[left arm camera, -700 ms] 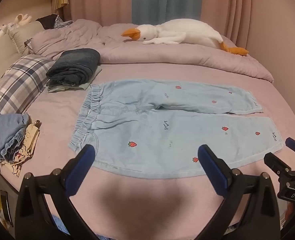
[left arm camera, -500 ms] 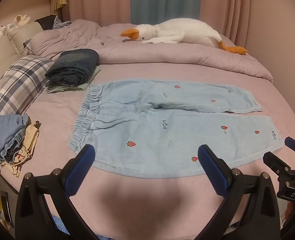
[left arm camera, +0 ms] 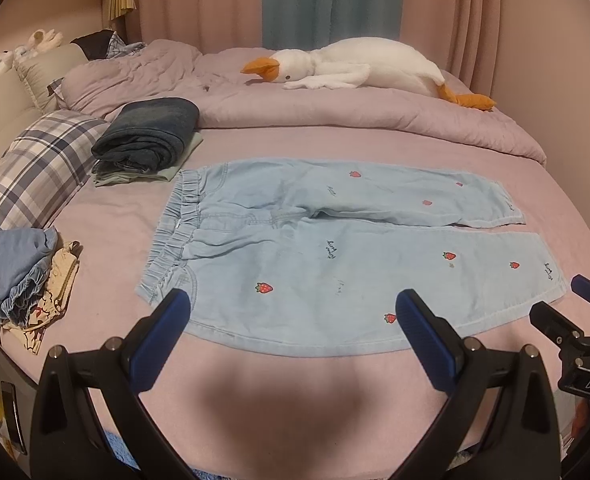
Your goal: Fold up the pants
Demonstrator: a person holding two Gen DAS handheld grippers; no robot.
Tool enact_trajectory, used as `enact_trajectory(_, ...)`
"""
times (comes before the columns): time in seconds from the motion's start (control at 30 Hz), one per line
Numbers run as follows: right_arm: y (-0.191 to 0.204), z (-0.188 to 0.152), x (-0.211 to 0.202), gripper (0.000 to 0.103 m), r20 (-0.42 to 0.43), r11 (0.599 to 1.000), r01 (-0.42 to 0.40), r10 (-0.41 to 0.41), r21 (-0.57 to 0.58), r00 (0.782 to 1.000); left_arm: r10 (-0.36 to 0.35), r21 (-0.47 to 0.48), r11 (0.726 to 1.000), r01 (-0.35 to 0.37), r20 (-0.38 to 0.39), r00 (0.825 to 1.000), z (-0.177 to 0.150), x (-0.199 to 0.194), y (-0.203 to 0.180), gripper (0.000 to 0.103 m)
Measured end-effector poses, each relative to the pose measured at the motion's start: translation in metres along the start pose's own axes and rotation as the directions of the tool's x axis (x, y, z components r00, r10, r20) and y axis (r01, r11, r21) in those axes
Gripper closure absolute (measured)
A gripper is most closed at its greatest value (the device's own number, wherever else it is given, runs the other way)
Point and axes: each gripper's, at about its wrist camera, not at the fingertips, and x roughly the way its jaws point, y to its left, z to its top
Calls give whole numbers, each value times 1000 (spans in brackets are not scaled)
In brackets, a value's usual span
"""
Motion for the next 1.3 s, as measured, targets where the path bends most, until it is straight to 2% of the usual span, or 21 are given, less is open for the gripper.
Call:
enact_trajectory(0.43, -5, 3, -1, 0, -60, 1000, 0, 1, 18, 998, -5, -7, 1000, 5, -5, 1000, -1, 0, 2, 0)
enact_trajectory(1.1, -4, 1, 0, 0, -36, 1000, -5, 6, 29, 999, -12, -30, 999, 12, -20, 1000, -2, 8, 9, 0)
enact_trajectory(1.17, -3, 0, 1, 0, -30, 1000, -12, 13, 29, 999, -54, -54, 997, 52, -21, 998, -3, 13, 15, 0)
enact_trajectory(1.2, -2, 0, 3, 0, -30, 1000, -16, 17, 22, 999, -111, -87, 990, 108, -33, 993, -5, 19, 22, 0)
enact_trajectory(1.3, 6, -5, 10, 0, -39, 999, -47, 46, -11, 998, -239, -226, 950, 214, -90, 967, -15, 42, 48, 0)
